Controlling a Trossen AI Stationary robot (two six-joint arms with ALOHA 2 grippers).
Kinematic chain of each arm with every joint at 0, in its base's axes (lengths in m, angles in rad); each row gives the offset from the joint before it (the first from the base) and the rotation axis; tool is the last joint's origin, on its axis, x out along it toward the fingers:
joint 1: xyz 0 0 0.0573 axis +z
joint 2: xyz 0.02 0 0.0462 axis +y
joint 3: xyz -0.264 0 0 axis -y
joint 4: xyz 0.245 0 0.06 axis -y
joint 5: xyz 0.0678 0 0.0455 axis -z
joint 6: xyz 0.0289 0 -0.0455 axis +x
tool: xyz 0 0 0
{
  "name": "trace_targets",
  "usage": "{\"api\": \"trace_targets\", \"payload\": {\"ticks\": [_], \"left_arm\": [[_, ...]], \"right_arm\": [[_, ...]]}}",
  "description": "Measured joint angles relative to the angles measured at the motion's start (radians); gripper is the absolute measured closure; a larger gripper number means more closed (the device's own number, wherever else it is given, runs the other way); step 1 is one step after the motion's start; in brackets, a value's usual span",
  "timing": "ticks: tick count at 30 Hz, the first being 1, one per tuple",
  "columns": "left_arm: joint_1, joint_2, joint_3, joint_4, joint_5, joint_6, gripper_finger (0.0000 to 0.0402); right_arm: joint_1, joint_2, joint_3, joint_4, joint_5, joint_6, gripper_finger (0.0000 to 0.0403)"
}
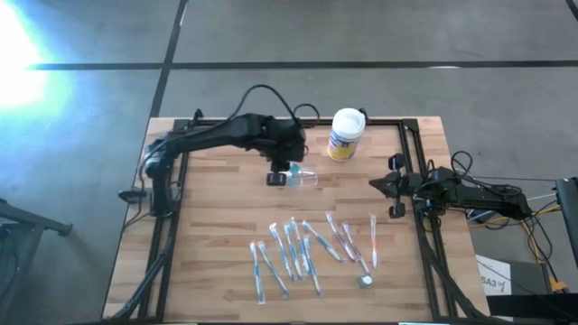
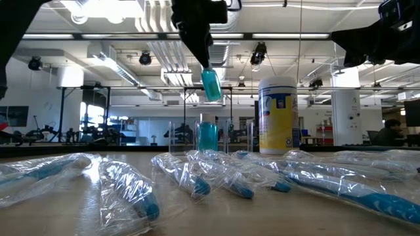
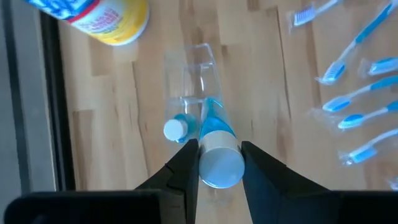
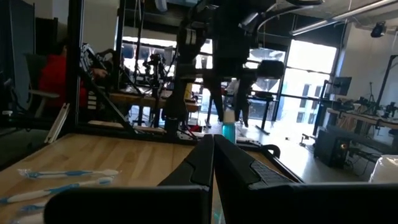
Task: Pick & Place toothbrushing station
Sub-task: Put the blue mouthwash bottle into the transparent organizer
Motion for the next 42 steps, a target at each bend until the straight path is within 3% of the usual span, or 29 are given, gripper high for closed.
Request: {"api": "trace_targets", "payload": {"ticks": [8, 21, 42], "left_arm": [[0.006, 0.088, 0.067, -0.001, 0.011, 0.077, 0.0306], [0.034, 0.147, 0.064, 0.002, 0.011, 0.126, 0.0306], [0.041, 0.157, 0.060, 0.002, -0.031, 0.147, 0.0306]], "right_arm": [[0.000, 0.000, 0.000, 0.000, 0.000, -0.003, 0.0394], [0.000, 0.000, 0.000, 0.000, 0.000, -0.005, 0.0394], [0.000, 0.000, 0.000, 0.000, 0.000, -0.008, 0.0394]]}}
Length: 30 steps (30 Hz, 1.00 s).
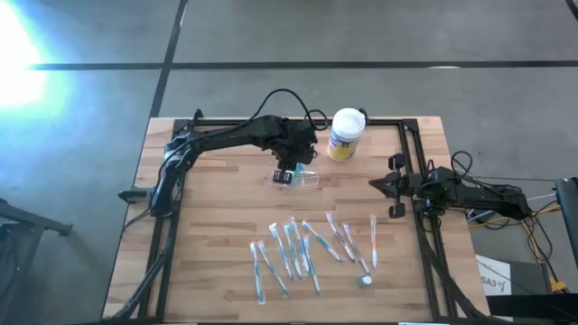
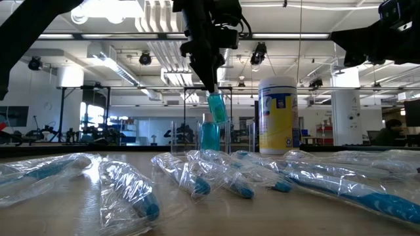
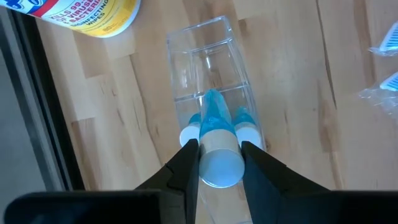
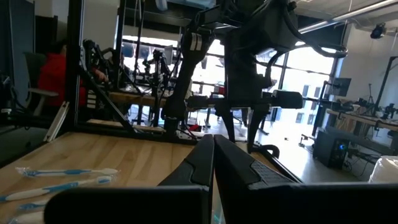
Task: Pick & Place toothbrushing station
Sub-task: Put the blue mouthwash bottle into the transparent organizer
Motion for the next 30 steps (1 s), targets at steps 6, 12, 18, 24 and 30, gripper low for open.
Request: {"api": "trace_targets", "payload": {"ticks": [6, 12, 18, 24, 30], "left_arm": [[0.000, 0.006, -0.003, -0.013, -0.041, 0.012, 0.0306], [0.002, 0.011, -0.008, -0.016, -0.042, 0.011, 0.0306], [0.003, 0.015, -0.055, 0.000, -0.041, 0.019, 0.0306], [0.006, 0.015, -0.095, 0.013, -0.044, 0.028, 0.0306], [0.008, 0.020, -0.103, 0.029, -0.044, 0.032, 0.0306]], "right_arm": [[0.000, 0.000, 0.000, 0.000, 0.000, -0.003, 0.0394], [0.000, 0.000, 0.000, 0.000, 0.000, -0.006, 0.0394], [0.000, 0.000, 0.000, 0.000, 0.000, -0.006, 0.0394], [0.000, 0.000, 0.000, 0.000, 0.000, -0.006, 0.0394], [0.000, 0.000, 0.000, 0.000, 0.000, -0.006, 0.0394]]}}
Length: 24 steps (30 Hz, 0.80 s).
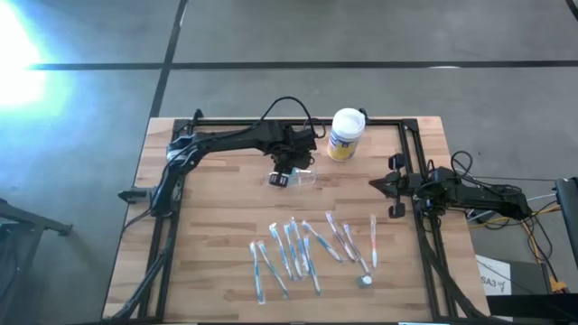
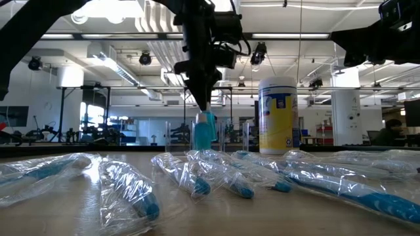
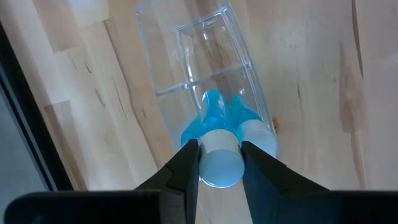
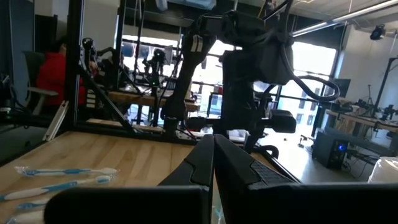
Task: Pick & Place toothbrushing station
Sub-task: Put the blue mouthwash bottle into the transparent organizer
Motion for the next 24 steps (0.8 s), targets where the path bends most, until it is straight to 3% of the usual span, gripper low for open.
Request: {"api": "trace_targets", "payload": {"ticks": [24], "left_arm": [[0.000, 0.028, -0.014, 0.043, -0.008, 0.033, 0.0297]], "right_arm": [[0.000, 0.006, 0.000, 0.000, 0.000, -0.003, 0.0394]]}}
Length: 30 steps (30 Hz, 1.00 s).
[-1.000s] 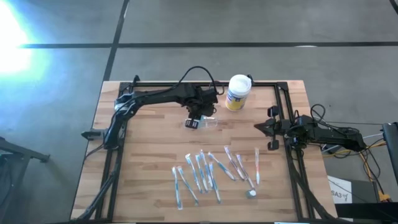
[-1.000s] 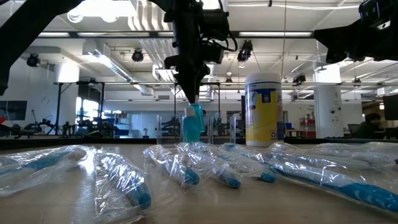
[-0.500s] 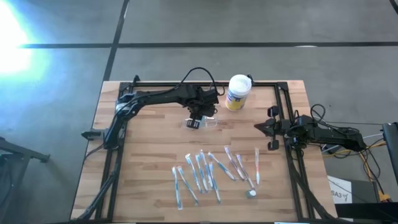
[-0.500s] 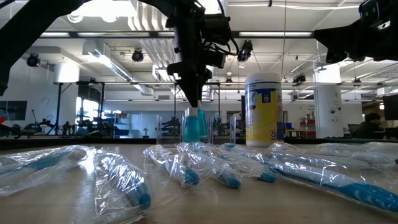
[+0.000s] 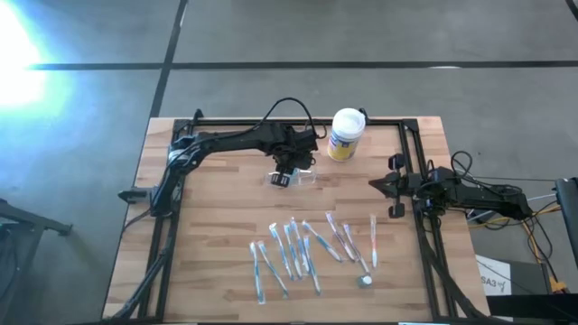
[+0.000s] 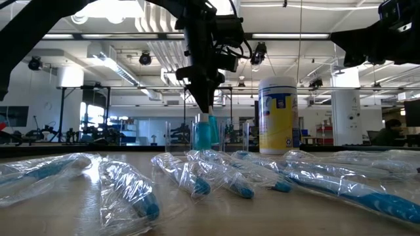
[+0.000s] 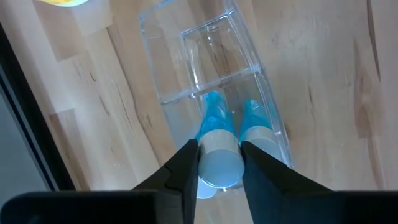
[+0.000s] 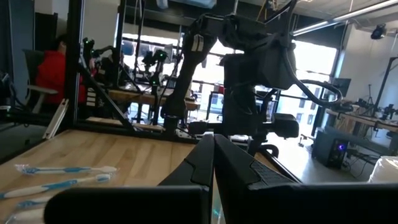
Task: Pick & Place toothbrushing station
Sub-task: Put the blue mouthwash bottle into the transparent organizer
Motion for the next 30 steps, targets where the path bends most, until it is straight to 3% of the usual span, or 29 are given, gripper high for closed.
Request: {"api": "trace_targets", "payload": {"ticks": [25, 30], "left_arm": [[-0.006, -0.001, -0.045, 0.054, -0.005, 0.021, 0.0280], [-0.005, -0.001, -0.045, 0.060, -0.009, 0.017, 0.0262]], "right_arm": [[0.000, 0.002, 0.000, 0.000, 0.000, -0.003, 0.0394], [0.000, 0.002, 0.000, 0.000, 0.000, -0.004, 0.0394]]}}
